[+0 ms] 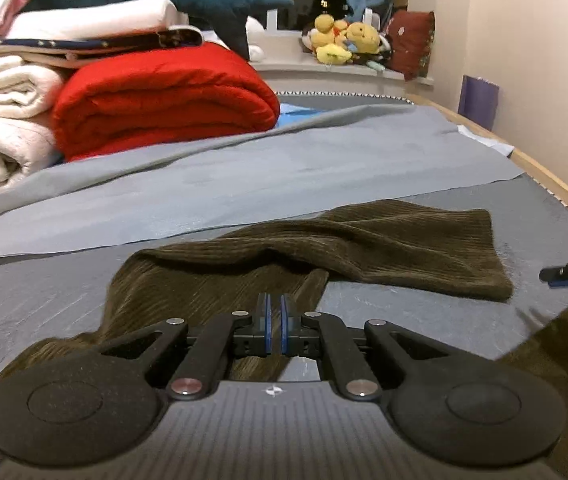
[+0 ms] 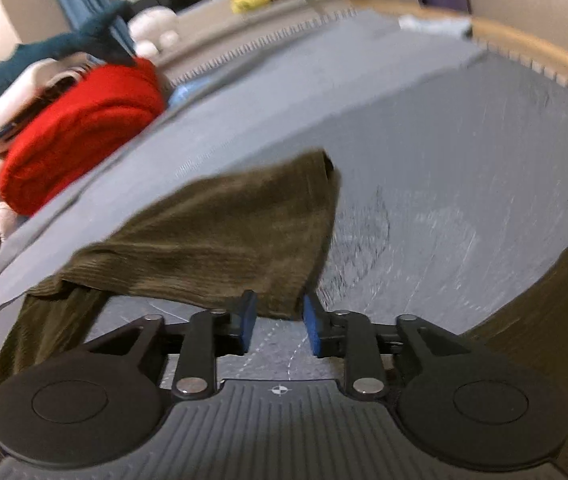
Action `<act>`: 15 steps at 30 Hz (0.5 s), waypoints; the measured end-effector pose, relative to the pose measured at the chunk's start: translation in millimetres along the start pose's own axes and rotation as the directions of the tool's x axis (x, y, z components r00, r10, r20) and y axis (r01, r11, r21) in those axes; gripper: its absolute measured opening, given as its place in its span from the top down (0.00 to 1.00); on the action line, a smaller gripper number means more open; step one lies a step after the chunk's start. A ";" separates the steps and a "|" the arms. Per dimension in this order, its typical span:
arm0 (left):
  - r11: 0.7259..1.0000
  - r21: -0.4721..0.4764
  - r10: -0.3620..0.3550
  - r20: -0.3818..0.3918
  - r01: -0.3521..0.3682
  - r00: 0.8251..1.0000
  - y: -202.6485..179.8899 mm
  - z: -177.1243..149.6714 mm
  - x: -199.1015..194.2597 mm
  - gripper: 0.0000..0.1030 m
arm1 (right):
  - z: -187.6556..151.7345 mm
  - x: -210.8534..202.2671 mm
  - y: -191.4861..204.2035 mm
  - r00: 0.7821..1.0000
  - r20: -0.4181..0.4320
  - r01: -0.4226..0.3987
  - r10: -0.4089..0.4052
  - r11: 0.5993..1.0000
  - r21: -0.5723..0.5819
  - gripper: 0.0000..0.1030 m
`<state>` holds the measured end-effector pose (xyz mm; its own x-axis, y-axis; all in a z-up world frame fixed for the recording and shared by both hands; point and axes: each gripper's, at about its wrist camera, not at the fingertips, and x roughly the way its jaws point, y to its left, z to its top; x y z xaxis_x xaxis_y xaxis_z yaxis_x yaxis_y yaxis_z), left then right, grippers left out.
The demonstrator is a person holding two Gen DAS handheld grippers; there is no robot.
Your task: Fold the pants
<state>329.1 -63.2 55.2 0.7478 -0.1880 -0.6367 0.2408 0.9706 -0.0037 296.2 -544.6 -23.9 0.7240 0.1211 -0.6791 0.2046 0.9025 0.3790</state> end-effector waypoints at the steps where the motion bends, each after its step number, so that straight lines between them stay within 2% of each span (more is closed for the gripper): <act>1: 1.000 -0.013 0.000 -0.016 0.000 1.000 1.7 0.8 12.4 0.95 | -0.7 11.6 -3.3 1.000 -0.025 -0.003 0.003 1.000 0.019 0.62; 3: 0.999 -0.045 -0.010 -0.063 0.007 0.998 5.8 -0.6 39.6 0.95 | 0.2 34.5 -8.2 0.998 -0.064 0.011 -0.007 0.998 0.061 0.53; 6: 0.999 -0.037 -0.003 -0.142 -0.003 0.990 3.5 -7.1 78.3 0.94 | 0.5 62.7 -11.2 0.994 -0.102 -0.016 0.029 0.992 0.122 0.50; 7: 1.000 -0.028 -0.008 -0.152 0.004 0.988 1.0 -9.4 87.9 0.88 | 0.8 71.3 -9.6 0.992 -0.118 -0.030 0.045 0.991 0.129 0.50; 8: 1.000 -0.017 -0.013 -0.162 0.010 0.987 -2.0 -11.4 97.4 0.74 | 0.5 79.7 -7.2 0.990 -0.131 -0.040 0.057 0.990 0.133 0.50; 10: 1.000 -0.003 -0.017 -0.176 0.017 0.984 -6.7 -15.6 112.5 0.55 | -0.4 92.6 -0.2 0.990 -0.131 -0.038 0.054 0.991 0.128 0.47; 11: 1.000 0.004 -0.015 -0.175 0.016 0.984 -8.8 -17.4 119.1 0.52 | 0.7 95.2 4.3 0.992 -0.116 -0.029 0.041 0.994 0.109 0.47; 13: 1.000 0.014 -0.001 -0.187 0.004 0.982 -11.2 -21.3 133.5 0.51 | 2.7 99.6 13.2 0.995 -0.096 -0.001 0.007 0.998 0.066 0.50; 15: 1.000 0.003 0.007 -0.204 -0.007 0.979 -9.7 -24.7 148.5 0.51 | 1.9 101.1 20.9 0.996 -0.071 0.052 -0.050 0.998 0.027 0.67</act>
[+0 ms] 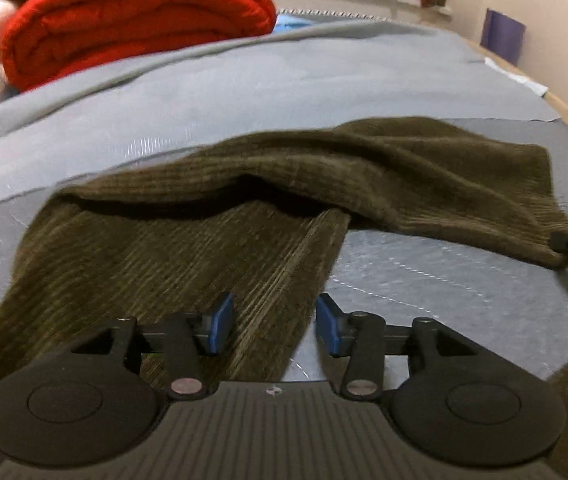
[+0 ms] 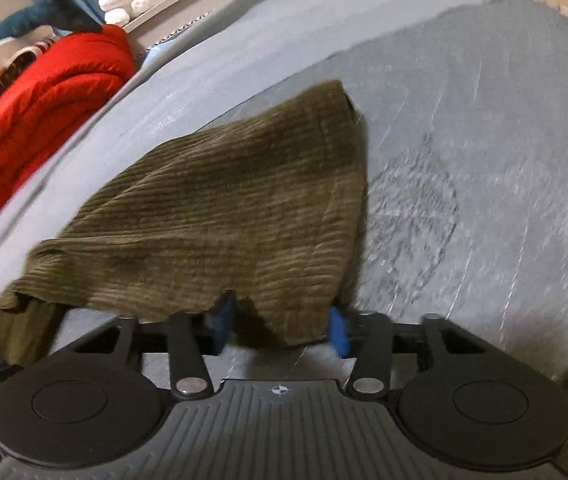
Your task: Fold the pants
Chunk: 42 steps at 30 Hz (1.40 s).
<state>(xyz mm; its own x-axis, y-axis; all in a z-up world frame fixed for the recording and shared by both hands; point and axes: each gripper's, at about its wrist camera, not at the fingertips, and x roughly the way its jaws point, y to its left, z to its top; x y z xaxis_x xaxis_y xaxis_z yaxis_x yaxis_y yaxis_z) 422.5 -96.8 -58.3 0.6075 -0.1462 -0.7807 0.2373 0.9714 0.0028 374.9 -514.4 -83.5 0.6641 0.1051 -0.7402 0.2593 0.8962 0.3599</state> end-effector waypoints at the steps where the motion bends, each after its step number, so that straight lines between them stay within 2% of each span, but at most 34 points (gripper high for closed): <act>1: 1.000 -0.003 0.005 -0.004 -0.005 1.000 1.8 -1.3 4.3 0.51 | 0.5 0.6 0.7 1.000 0.006 0.011 -0.011 1.000 -0.010 0.68; 3: 1.000 0.011 0.013 -0.011 -0.013 1.000 4.3 -2.0 13.1 0.58 | 0.3 -2.6 2.1 0.999 0.033 0.010 -0.009 0.999 -0.034 0.76; 4: 1.000 0.023 0.005 -0.004 -0.005 1.000 5.3 -2.0 14.1 0.77 | 0.5 -6.0 2.8 0.999 0.053 0.008 -0.005 0.999 -0.048 0.77; 5: 0.999 0.045 -0.002 0.006 0.001 1.000 5.8 -1.4 13.5 0.84 | 2.0 -11.2 3.2 0.997 0.079 -0.006 0.010 0.999 -0.053 0.79; 7: 0.996 0.083 0.008 0.021 -0.009 1.000 5.3 2.0 8.6 0.87 | 11.9 -30.2 6.8 0.988 0.145 -0.053 0.061 0.997 -0.061 0.81; 9: 0.995 0.100 -0.004 0.042 0.000 0.999 7.3 6.0 -0.5 0.88 | 29.0 -59.1 12.2 0.967 0.215 -0.128 0.140 0.990 -0.065 0.83; 12: 0.987 0.150 -0.063 0.080 0.051 0.995 11.5 9.5 -19.3 0.89 | 66.8 -116.0 18.1 0.911 0.345 -0.224 0.224 0.974 -0.038 0.84; 14: 0.973 0.197 -0.145 0.100 0.124 0.984 15.4 8.6 -33.5 0.89 | 97.2 -150.9 21.2 0.877 0.426 -0.238 0.222 0.971 -0.016 0.85; 16: 0.935 0.270 -0.268 0.111 0.231 0.957 18.4 3.9 -50.3 0.89 | 132.3 -177.5 23.1 0.856 0.478 -0.236 0.196 0.971 0.025 0.86; 18: 0.877 0.324 -0.398 0.081 0.353 0.914 21.5 -3.0 -62.5 0.89 | 165.2 -191.9 21.9 0.850 0.509 -0.199 0.139 0.978 0.066 0.90; 19: 0.843 0.340 -0.456 0.043 0.417 0.889 21.9 -7.3 -65.8 0.89 | 179.7 -192.0 21.0 0.848 0.521 -0.160 0.096 0.984 0.080 0.95; 20: 0.814 0.348 -0.495 -0.002 0.465 0.869 19.8 -12.3 -66.4 0.88 | 194.4 -187.8 15.1 0.847 0.531 -0.101 0.027 0.989 0.112 0.95; 21: 0.794 0.355 -0.513 -0.042 0.492 0.857 15.9 -17.5 -66.1 0.87 | 206.8 -176.6 8.2 0.851 0.523 -0.045 -0.042 0.987 0.151 0.96; 22: 0.777 0.367 -0.517 -0.090 0.511 0.851 10.2 -23.8 -65.2 0.79 | 216.5 -160.2 -0.7 0.848 0.516 0.026 -0.123 0.981 0.191 0.94; 23: 0.757 0.378 -0.523 -0.138 0.533 0.841 4.7 -29.6 -65.3 0.62 | 219.6 -142.8 -7.0 0.852 0.490 0.089 -0.184 0.974 0.210 0.93; 25: 0.693 0.368 -0.586 -0.213 0.620 0.782 4.4 -36.3 -70.0 0.46 | 211.3 -111.5 -27.7 0.895 0.363 0.175 -0.259 0.953 0.248 0.93; 26: 0.677 0.362 -0.602 -0.227 0.641 0.765 8.1 -36.0 -72.0 0.44 | 201.7 -106.2 -31.6 0.901 0.338 0.179 -0.271 0.944 0.279 0.93; 27: 0.681 0.351 -0.604 -0.227 0.642 0.764 14.6 -33.0 -73.1 0.44 | 184.1 -106.6 -38.9 0.905 0.349 0.133 -0.243 0.941 0.311 0.93; 28: 0.698 0.328 -0.602 -0.211 0.636 0.770 25.0 -28.2 -72.9 0.44 | 168.6 -107.2 -42.3 0.912 0.356 0.092 -0.206 0.946 0.312 0.90; 29: 0.721 0.293 -0.603 -0.179 0.628 0.777 37.3 -23.2 -73.6 0.44 | 149.3 -108.0 -46.1 0.921 0.350 0.068 -0.173 0.954 0.291 0.82; 30: 0.747 0.254 -0.600 -0.141 0.615 0.787 49.3 -19.5 -75.3 0.44 | 130.8 -109.0 -49.9 0.924 0.344 0.071 -0.167 0.959 0.275 0.68; 32: 0.798 0.183 -0.570 -0.083 0.574 0.818 70.4 -10.3 -73.4 0.44 | 94.1 -106.3 -59.8 0.931 0.311 0.107 -0.189 0.959 0.262 0.55; 35: 0.891 0.117 -0.439 -0.019 0.438 0.898 97.7 -5.5 -70.5 0.44 | 47.3 -101.0 -87.1 0.938 0.204 0.199 -0.281 0.916 0.347 0.55; 37: 0.923 0.062 -0.380 -0.006 0.379 0.925 116.8 -5.0 -67.4 0.44 | 31.0 -93.1 -102.9 0.935 0.139 0.252 -0.327 0.885 0.392 0.53; 39: 0.954 0.023 -0.300 0.003 0.300 0.954 134.2 -5.1 -66.2 0.44 | 37.4 -86.0 -104.9 0.937 0.151 0.242 -0.315 0.897 0.370 0.53; 41: 0.989 -0.012 -0.148 -0.031 0.148 0.988 150.9 -4.7 -64.7 0.44 | 50.6 -83.3 -97.3 0.927 0.214 0.237 -0.308 0.923 0.303 0.51; 42: 0.997 -0.038 -0.067 -0.055 0.065 0.996 158.1 -2.6 -64.0 0.44 | 57.6 -76.6 -92.6 0.928 0.231 0.227 -0.292 0.936 0.270 0.48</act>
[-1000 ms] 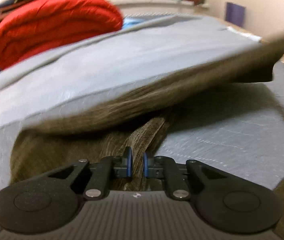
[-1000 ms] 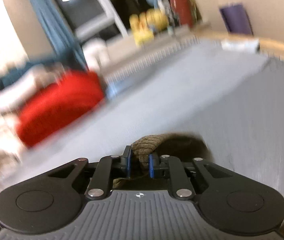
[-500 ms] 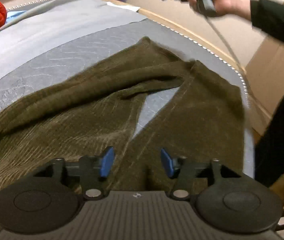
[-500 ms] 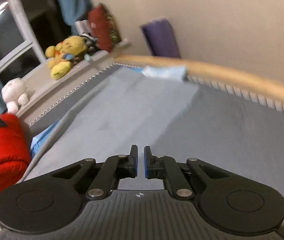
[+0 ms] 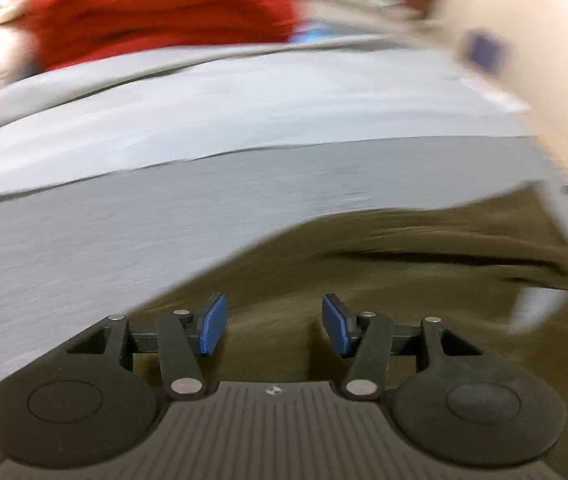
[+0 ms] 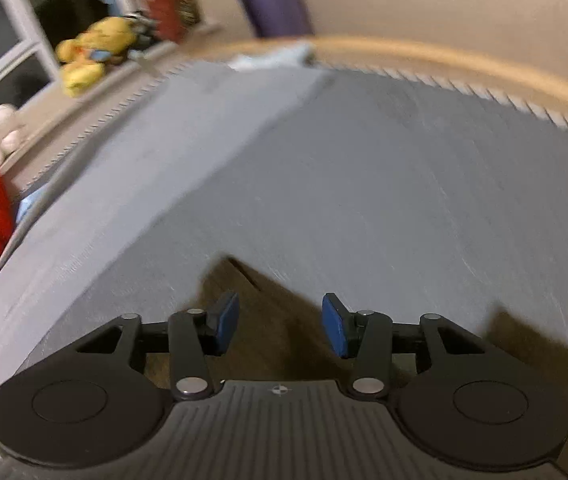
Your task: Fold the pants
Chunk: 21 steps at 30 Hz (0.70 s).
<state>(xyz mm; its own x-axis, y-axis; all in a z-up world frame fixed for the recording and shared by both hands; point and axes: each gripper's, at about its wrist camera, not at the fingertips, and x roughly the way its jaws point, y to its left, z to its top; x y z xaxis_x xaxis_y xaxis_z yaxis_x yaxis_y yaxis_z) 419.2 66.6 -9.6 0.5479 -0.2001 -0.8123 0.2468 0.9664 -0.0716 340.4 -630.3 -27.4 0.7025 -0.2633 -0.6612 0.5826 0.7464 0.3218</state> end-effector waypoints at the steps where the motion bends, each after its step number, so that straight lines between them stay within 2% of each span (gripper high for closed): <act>1: 0.997 -0.037 0.071 -0.012 -0.071 0.997 12.7 -0.2 -1.3 0.44 | 2.1 9.6 6.9 1.000 -0.011 -0.028 0.028 1.000 -0.010 0.47; 3: 0.977 -0.120 0.171 -0.046 -0.175 0.984 41.8 -4.3 -7.8 0.43 | 0.5 32.3 21.7 0.995 -0.053 -0.089 0.088 0.996 -0.003 0.42; 4: 0.967 -0.154 0.197 -0.063 -0.205 0.978 56.7 -7.6 -14.2 0.39 | 0.0 42.3 28.8 0.992 -0.070 -0.104 0.103 0.994 -0.015 0.41; 5: 0.952 -0.188 0.230 -0.082 -0.241 0.970 72.6 -12.4 -19.9 0.31 | -2.6 46.7 36.4 0.992 -0.081 -0.103 0.099 0.993 -0.051 0.40; 7: 0.924 -0.222 0.290 -0.127 -0.312 0.949 102.3 -20.9 -30.6 0.19 | -7.4 64.8 45.4 0.997 -0.076 -0.038 0.027 0.988 -0.149 0.39; 9: 0.902 -0.234 0.323 -0.194 -0.363 0.926 129.7 -31.6 -38.2 0.18 | -8.6 75.8 48.8 0.997 -0.053 0.034 -0.047 0.975 -0.221 0.38; 10: 0.892 -0.245 0.326 -0.236 -0.380 0.916 142.9 -39.0 -39.1 0.18 | -10.9 81.7 48.5 0.996 -0.059 0.046 -0.062 0.968 -0.245 0.37; 12: 0.882 -0.282 0.291 -0.304 -0.378 0.907 168.3 -54.5 -40.7 0.18 | -10.0 91.8 56.1 0.996 -0.058 0.044 -0.065 0.948 -0.315 0.33; 13: 0.880 -0.305 0.258 -0.334 -0.363 0.907 178.7 -62.7 -37.8 0.18 | -10.5 94.1 61.4 0.996 -0.053 0.047 -0.071 0.931 -0.361 0.35; 14: 0.880 -0.321 0.235 -0.346 -0.350 0.908 184.4 -68.8 -34.3 0.15 | -8.2 97.9 66.5 0.996 -0.051 0.043 -0.067 0.922 -0.384 0.50; 15: 0.877 -0.333 0.227 -0.350 -0.347 0.909 187.8 -72.5 -30.3 0.14 | -5.8 99.4 68.3 0.997 -0.042 0.037 -0.058 0.919 -0.393 0.70; 16: 0.871 -0.356 0.212 -0.348 -0.338 0.913 188.4 -73.4 -25.7 0.14 | -3.2 99.5 67.3 0.998 -0.035 0.040 -0.058 0.920 -0.391 0.73; 17: 0.865 -0.383 0.197 -0.335 -0.324 0.922 191.8 -74.3 -23.3 0.15 | -0.2 102.9 69.1 0.998 -0.045 0.023 -0.043 0.925 -0.378 0.82; 18: 0.868 -0.384 0.198 -0.313 -0.314 0.929 192.8 -73.8 -22.4 0.19 | 2.2 103.6 67.7 0.998 -0.053 0.001 -0.022 0.931 -0.366 0.88; 20: 0.903 -0.341 0.183 -0.242 -0.261 0.953 182.9 -64.5 -23.8 0.64 | 9.8 107.2 70.7 1.000 -0.004 -0.002 0.000 0.930 -0.369 0.90; 21: 0.915 -0.320 0.184 -0.208 -0.244 0.961 179.7 -59.7 -27.9 0.80 | 18.7 105.8 76.6 0.998 0.052 0.000 0.020 0.935 -0.356 0.90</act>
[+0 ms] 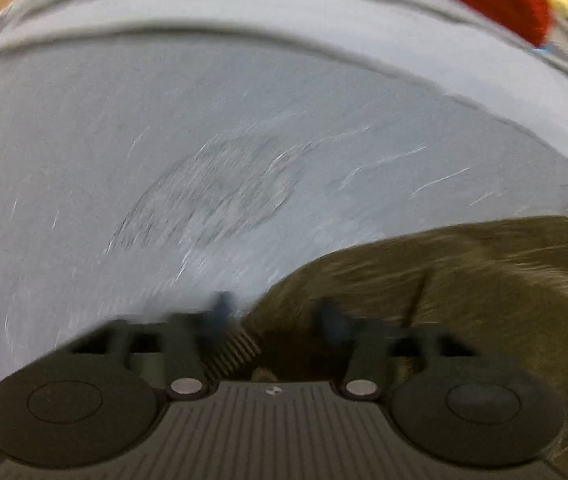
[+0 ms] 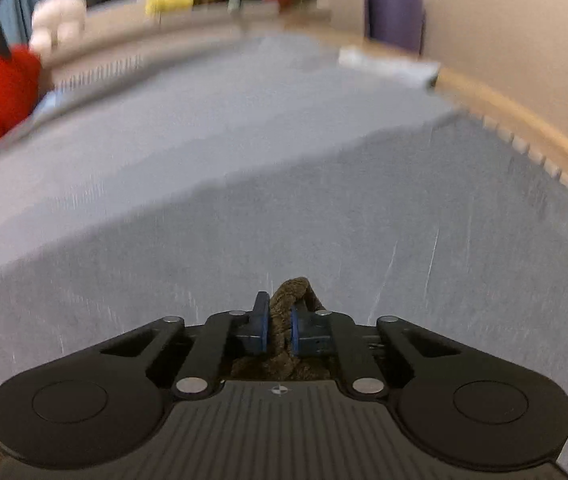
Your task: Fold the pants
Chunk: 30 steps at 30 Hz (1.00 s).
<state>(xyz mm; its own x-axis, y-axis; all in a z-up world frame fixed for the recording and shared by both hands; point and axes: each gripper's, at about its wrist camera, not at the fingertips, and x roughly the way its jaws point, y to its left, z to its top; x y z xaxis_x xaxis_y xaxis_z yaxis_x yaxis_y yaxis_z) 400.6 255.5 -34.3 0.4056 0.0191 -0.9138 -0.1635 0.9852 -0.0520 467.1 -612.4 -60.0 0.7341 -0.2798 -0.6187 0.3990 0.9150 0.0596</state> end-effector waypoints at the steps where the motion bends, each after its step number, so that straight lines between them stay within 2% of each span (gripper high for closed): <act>1: 1.000 0.018 -0.011 0.041 0.010 0.999 -4.8 2.1 -6.2 0.95 | 11.6 -11.8 1.4 0.996 0.095 -0.007 0.005 1.000 0.020 0.90; 3: 0.998 0.059 0.021 0.135 -0.029 0.991 -14.0 5.6 -15.4 0.95 | 35.9 -32.6 7.6 0.968 0.249 -0.039 0.031 0.999 0.027 0.88; 4: 0.998 0.052 0.028 0.151 -0.037 0.988 -14.0 5.2 -16.0 0.94 | 46.9 -36.5 11.6 0.957 0.288 -0.047 0.036 0.998 0.031 0.84; 5: 0.998 0.043 0.029 0.150 -0.036 0.988 -13.0 4.9 -12.9 0.93 | 58.2 -31.3 15.3 0.964 0.264 -0.038 0.024 0.998 0.048 0.67; 6: 0.999 0.044 0.024 0.141 -0.031 0.990 -11.7 1.3 -12.4 0.93 | 66.0 -21.7 16.6 0.982 0.190 -0.017 0.004 0.997 0.071 0.48; 7: 0.998 0.055 0.024 0.137 -0.032 0.990 -12.8 -0.6 -12.4 0.89 | 70.0 -13.0 14.7 0.994 0.103 0.015 -0.024 0.996 0.086 0.47; 8: 0.997 0.062 0.032 0.140 -0.041 0.990 -14.4 -3.0 -15.8 0.84 | 68.6 -11.4 11.3 0.996 0.084 0.033 -0.042 0.994 0.100 0.47; 9: 0.997 0.059 0.038 0.140 -0.047 0.989 -14.8 -4.8 -15.4 0.78 | 63.6 -16.5 3.1 0.993 0.101 0.046 -0.060 0.991 0.129 0.45; 11: 0.998 0.026 0.044 0.141 -0.048 0.989 -7.0 -1.4 -20.7 0.54 | 47.4 -29.0 -17.8 0.987 0.123 0.077 -0.104 0.975 0.210 0.39; 12: 0.999 -0.001 0.039 0.142 -0.039 0.989 -3.0 -0.5 -24.6 0.48 | 34.4 -32.2 -30.5 0.985 0.115 0.098 -0.132 0.960 0.263 0.39; 13: 0.999 -0.027 0.034 0.140 -0.031 0.989 1.0 0.6 -22.6 0.38 | 19.1 -35.6 -46.3 0.980 0.096 0.132 -0.172 0.936 0.328 0.39; 14: 0.998 -0.053 0.027 0.138 -0.020 0.990 2.9 -0.2 -27.2 0.32 | 7.3 -33.4 -55.9 0.975 0.072 0.168 -0.210 0.911 0.376 0.39; 16: 0.996 -0.092 0.004 0.114 0.006 0.994 9.1 0.1 -29.0 0.30 | -13.9 -27.7 -79.0 0.965 -0.038 0.245 -0.260 0.839 0.486 0.41; 17: 0.994 -0.109 -0.002 0.091 0.012 0.996 12.1 -0.6 -27.1 0.30 | -24.5 -26.2 -83.3 0.967 -0.058 0.240 -0.248 0.809 0.537 0.42; 18: 0.992 -0.124 -0.009 0.068 0.018 0.998 15.0 -1.7 -23.5 0.30 | -32.6 -28.0 -85.1 0.972 -0.064 0.222 -0.225 0.802 0.555 0.42; 21: 0.988 -0.152 -0.015 -0.016 0.012 1.000 20.2 -6.7 -7.3 0.30 | -45.6 -28.7 -74.0 0.980 -0.078 0.196 -0.183 0.826 0.529 0.42; 24: 0.994 -0.113 0.005 -0.039 -0.010 0.999 16.6 -12.5 -1.7 0.25 | -55.0 -25.6 -68.2 0.995 -0.063 0.099 -0.076 0.813 0.574 0.41; 25: 0.996 -0.093 0.009 -0.038 -0.012 0.999 14.4 -14.3 -0.8 0.24 | -53.3 -26.6 -64.7 0.996 -0.060 0.091 -0.069 0.829 0.552 0.41; 26: 0.997 -0.072 0.018 -0.035 -0.020 0.999 12.1 -15.7 0.1 0.22 | -51.9 -24.1 -59.7 0.994 -0.066 0.107 -0.086 0.858 0.502 0.49; 27: 0.998 -0.057 0.027 -0.035 -0.029 0.999 10.4 -16.7 3.0 0.21 | -50.8 -25.4 -58.9 0.993 -0.062 0.121 -0.104 0.875 0.470 0.81; 28: 0.998 -0.048 0.034 -0.033 -0.035 0.999 9.6 -17.6 4.8 0.20 | -50.5 -24.3 -60.3 0.993 -0.066 0.119 -0.100 0.880 0.460 0.89; 30: 0.998 -0.049 0.036 -0.011 -0.036 0.999 9.4 -18.8 6.2 0.20 | -50.9 -30.5 -71.0 0.996 -0.051 0.091 -0.075 0.851 0.517 0.91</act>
<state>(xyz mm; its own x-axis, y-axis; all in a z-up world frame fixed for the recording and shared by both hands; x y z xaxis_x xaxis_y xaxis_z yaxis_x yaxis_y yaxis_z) 384.7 261.7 -48.0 0.3894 0.0524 -0.9196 -0.2221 0.9743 -0.0385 388.4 -654.0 -85.2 0.6731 -0.3325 -0.6606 0.6903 0.6028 0.4000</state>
